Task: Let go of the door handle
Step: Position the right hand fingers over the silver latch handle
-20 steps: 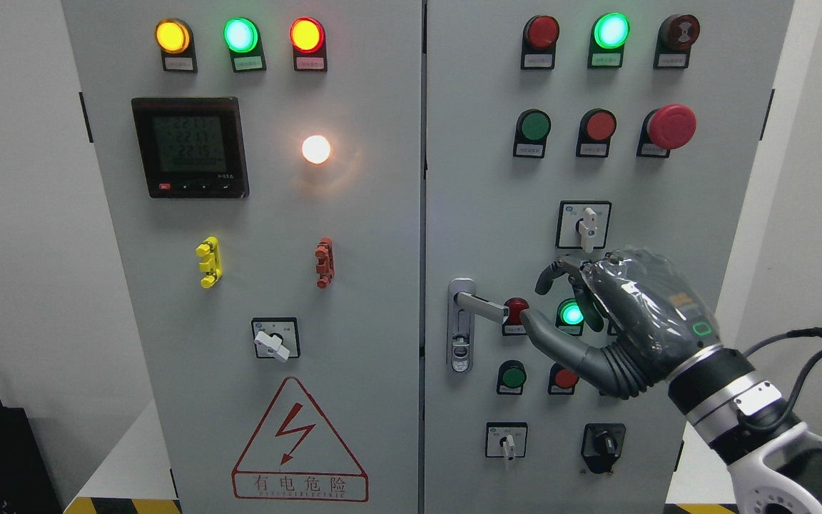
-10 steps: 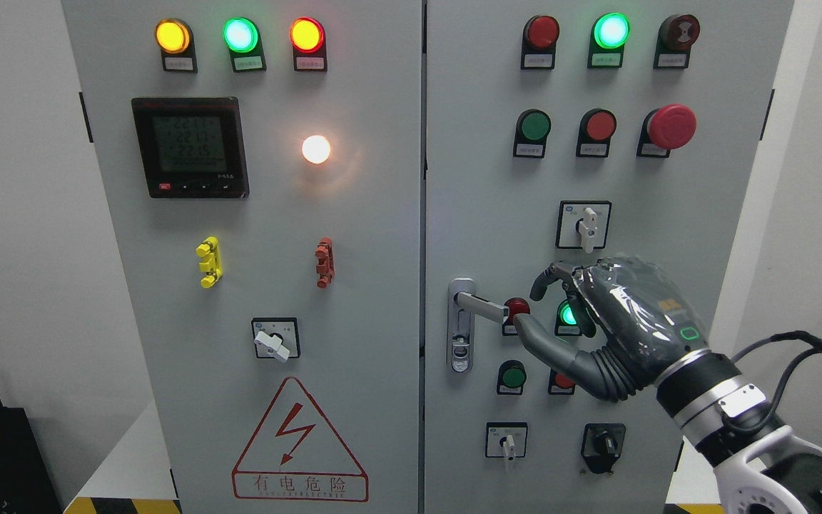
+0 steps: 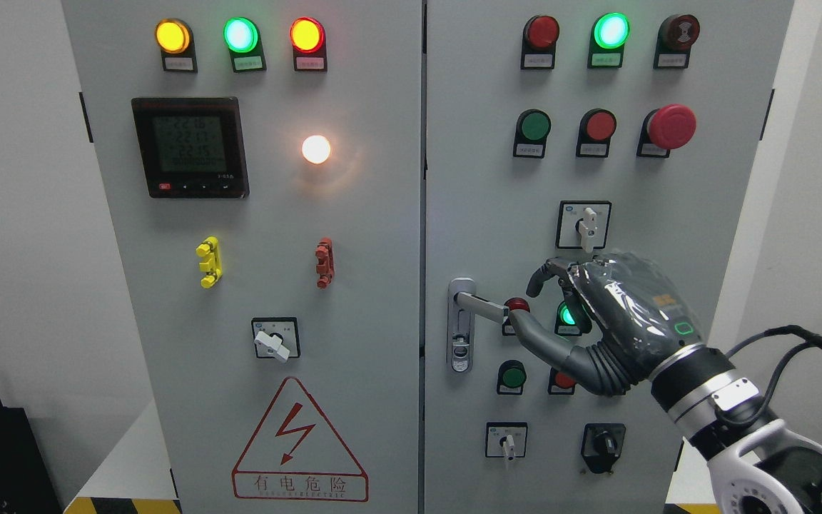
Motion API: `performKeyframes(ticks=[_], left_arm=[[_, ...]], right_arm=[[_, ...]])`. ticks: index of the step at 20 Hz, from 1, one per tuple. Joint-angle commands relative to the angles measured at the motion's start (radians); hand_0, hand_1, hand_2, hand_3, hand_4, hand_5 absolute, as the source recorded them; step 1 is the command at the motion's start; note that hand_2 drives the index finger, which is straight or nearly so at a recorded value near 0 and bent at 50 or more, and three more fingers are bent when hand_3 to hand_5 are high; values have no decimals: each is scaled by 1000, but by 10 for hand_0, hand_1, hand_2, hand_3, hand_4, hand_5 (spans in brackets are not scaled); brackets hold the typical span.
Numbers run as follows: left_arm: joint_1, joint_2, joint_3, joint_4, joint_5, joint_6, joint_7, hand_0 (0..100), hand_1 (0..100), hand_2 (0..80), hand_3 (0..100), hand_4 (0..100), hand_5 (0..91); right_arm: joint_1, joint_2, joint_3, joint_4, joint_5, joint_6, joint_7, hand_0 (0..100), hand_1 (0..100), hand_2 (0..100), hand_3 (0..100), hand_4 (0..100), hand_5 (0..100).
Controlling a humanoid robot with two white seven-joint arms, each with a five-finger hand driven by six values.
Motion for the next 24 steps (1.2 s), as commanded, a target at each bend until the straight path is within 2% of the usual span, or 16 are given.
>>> performKeyframes(ticks=[1,6,13,24], left_arm=[[-3,0,2,9,-1,0,-1,120,389,0,0,0,0],[-3,0,2,9,-1,0,-1,120,389,0,0,0,0],[-3,0,2,9,1,0,-1,120,389,0,0,0,0],[-3,0,2,9,-1,0,-1,120,389,0,0,0,0]], right_arm=[[-11,31,7,46,0,5,5,365,155,446,1000,1000,1000],[-17,32,6,59,0,7,5,363,160,447,1000,1000,1000],[-38,69,12,89,0,7,5,362,164,449,1000,1000,1000],[-46,93,27,98,0,7,4,361,166,451,1000,1000,1000]])
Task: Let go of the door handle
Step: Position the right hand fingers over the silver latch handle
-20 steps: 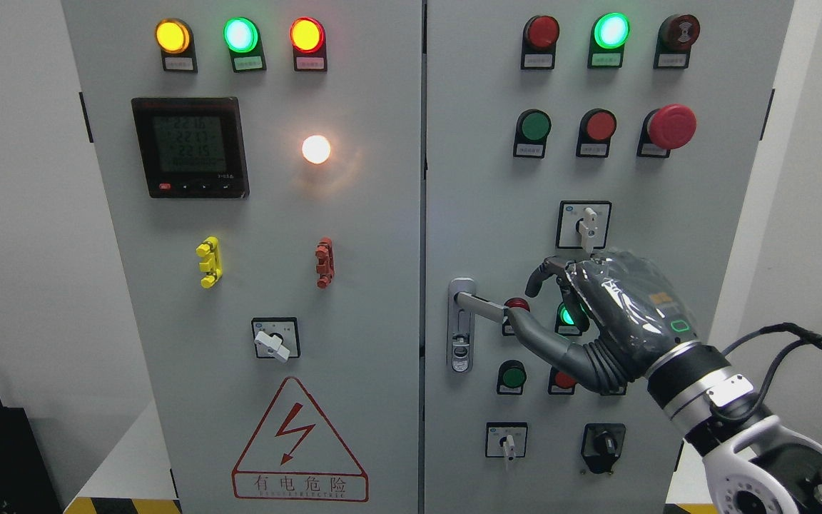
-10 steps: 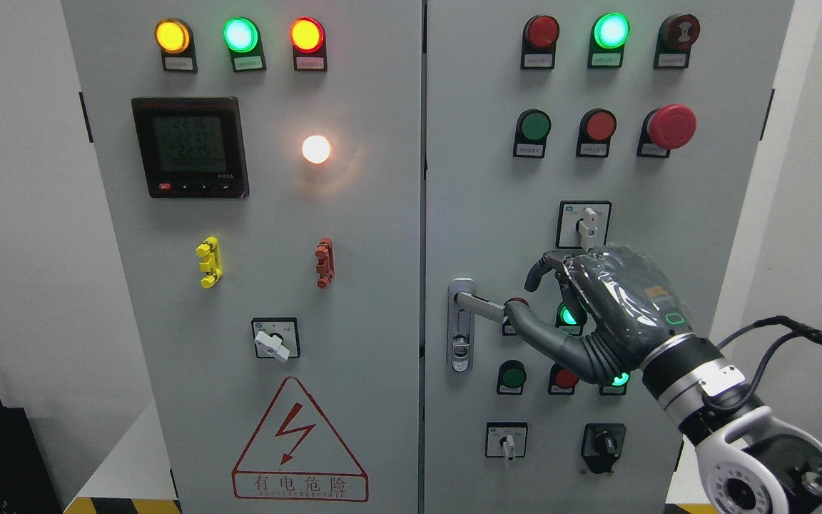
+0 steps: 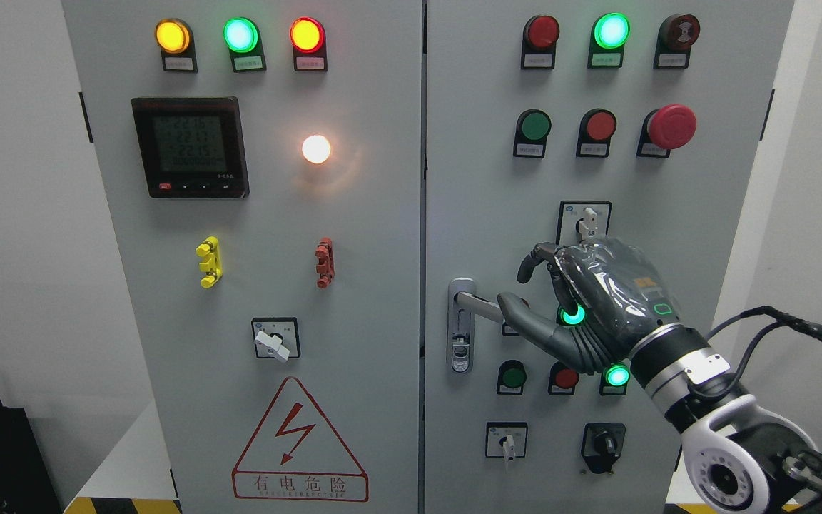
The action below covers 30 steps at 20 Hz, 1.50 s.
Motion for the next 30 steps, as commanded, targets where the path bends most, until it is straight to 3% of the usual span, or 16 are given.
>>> performKeyframes(ticks=[1,13,23,30], left_arm=[[-3,0,2,9,0,0,-1,120,389,0,0,0,0],[-3,0,2,9,0,0,-1,120,389,0,0,0,0],[-3,0,2,11,0,0,-1,120,389,0,0,0,0],[-2,0,2,9,0,0,-1,120,389,0,0,0,0]], right_arm=[[-3,29,10,21,0,-1,-6,361,166,451,1000,1000,1000],[27,29,7,18,0,-2,-7,362,170,461,1000,1000,1000],[32,32,2,30,-46,-5,-47,365,167,465,1000,1000,1000],[30,47,5,36,-55,-7,-49,365,167,467,1000,1000,1000]])
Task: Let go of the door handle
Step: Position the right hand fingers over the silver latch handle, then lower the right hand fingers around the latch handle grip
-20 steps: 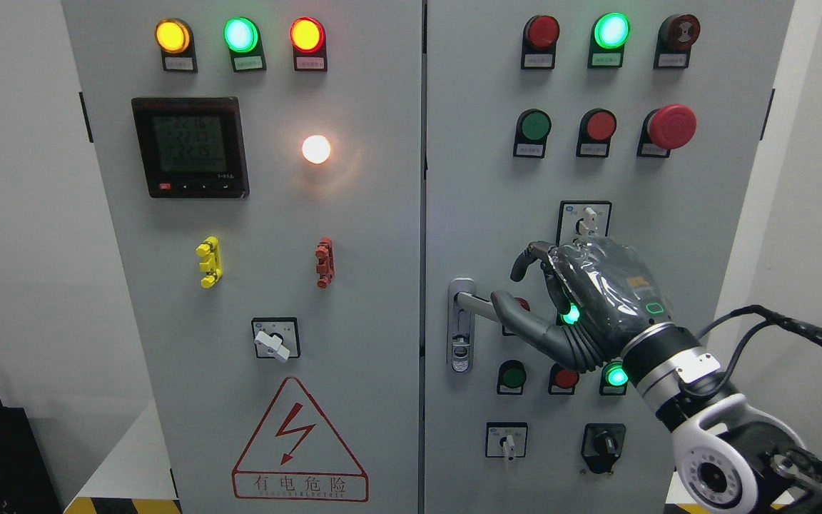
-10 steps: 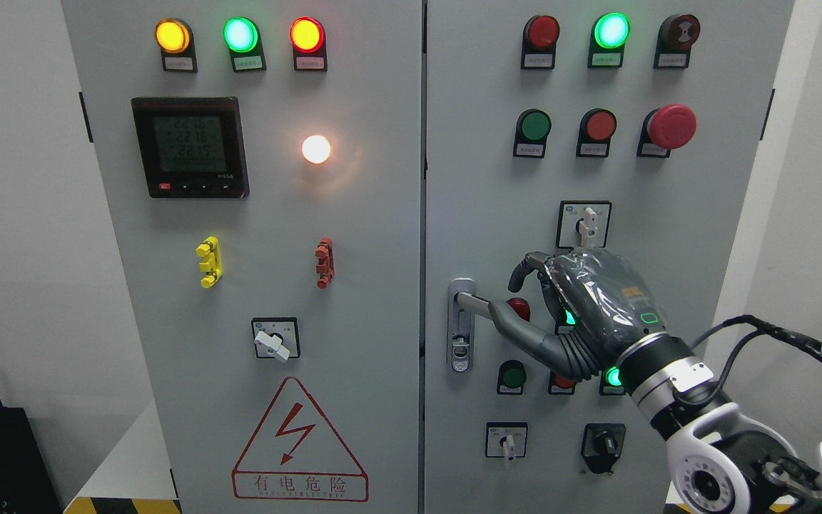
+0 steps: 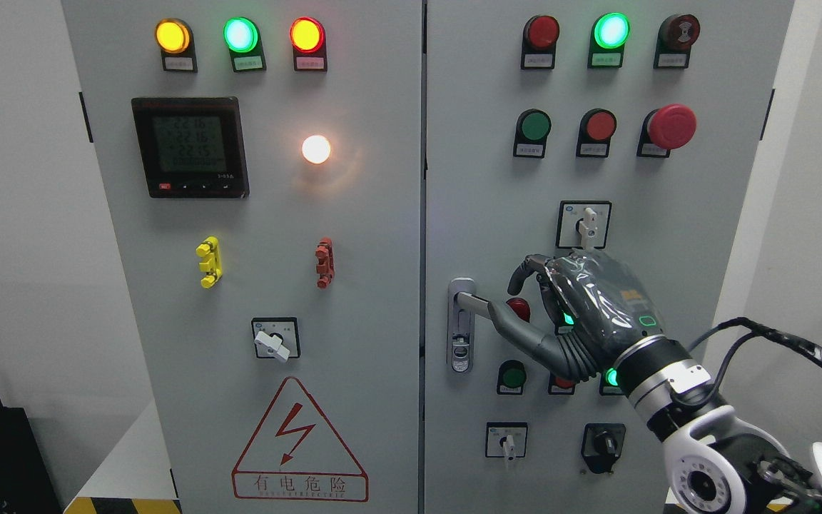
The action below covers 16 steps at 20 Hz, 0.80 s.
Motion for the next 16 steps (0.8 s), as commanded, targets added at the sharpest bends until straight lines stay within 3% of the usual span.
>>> performKeyframes(ticks=[1,16], left_arm=[[-3,0,2,9,0,0,-1,120,389,0,0,0,0],[-3,0,2,9,0,0,-1,120,389,0,0,0,0]], right_arm=[[-1,16,-1,15,-11,-1,-1,365,167,468,1000,1000,1000],[5,41,-4,19,-17,-1,-3,361,185,473,1000,1000,1000]])
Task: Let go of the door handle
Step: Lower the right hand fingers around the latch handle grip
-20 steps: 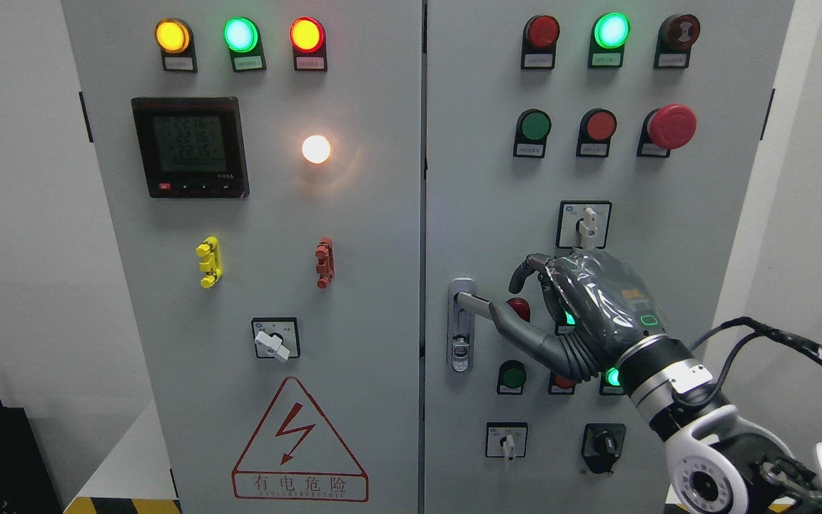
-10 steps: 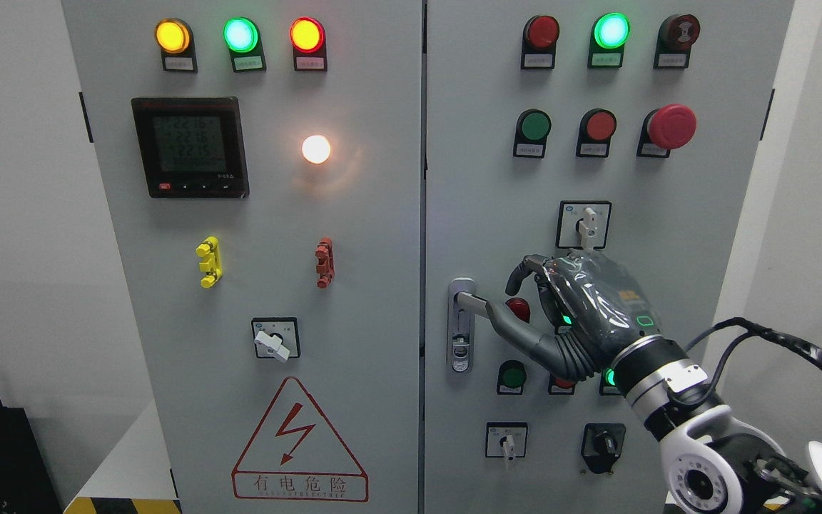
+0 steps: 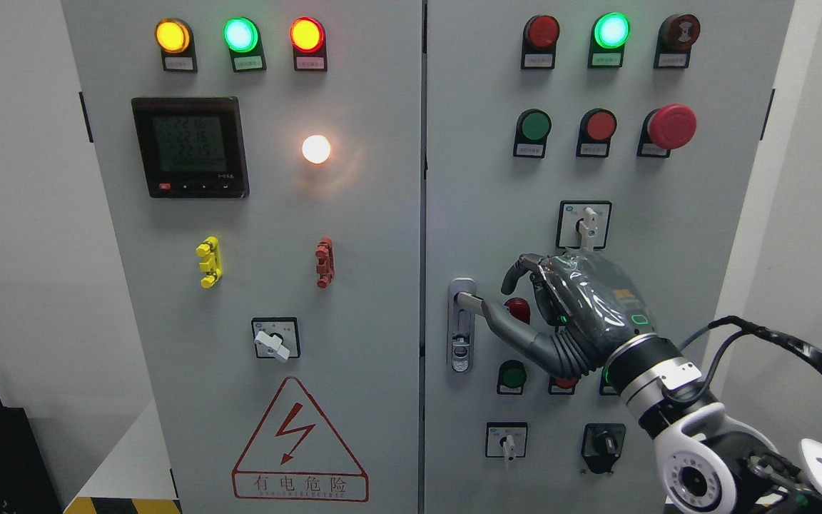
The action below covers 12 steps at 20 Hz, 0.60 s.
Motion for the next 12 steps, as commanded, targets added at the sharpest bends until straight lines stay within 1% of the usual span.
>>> performKeyframes(ticks=[1,5,12], left_arm=[[-3,0,2,9,0,0,-1,120,389,0,0,0,0],[-3,0,2,9,0,0,-1,120,389,0,0,0,0],[-3,0,2,9,0,0,-1,120,389,0,0,0,0]], right_arm=[[7,18,-2,5,-2,0,-2,361,186,475,1000,1000,1000],[19,19,-7,5,-4,-4,-2,360,191,480,1000,1000,1000],[18,18,-8,6,-4,-5,-2,363,199,486,1000,1000,1000]])
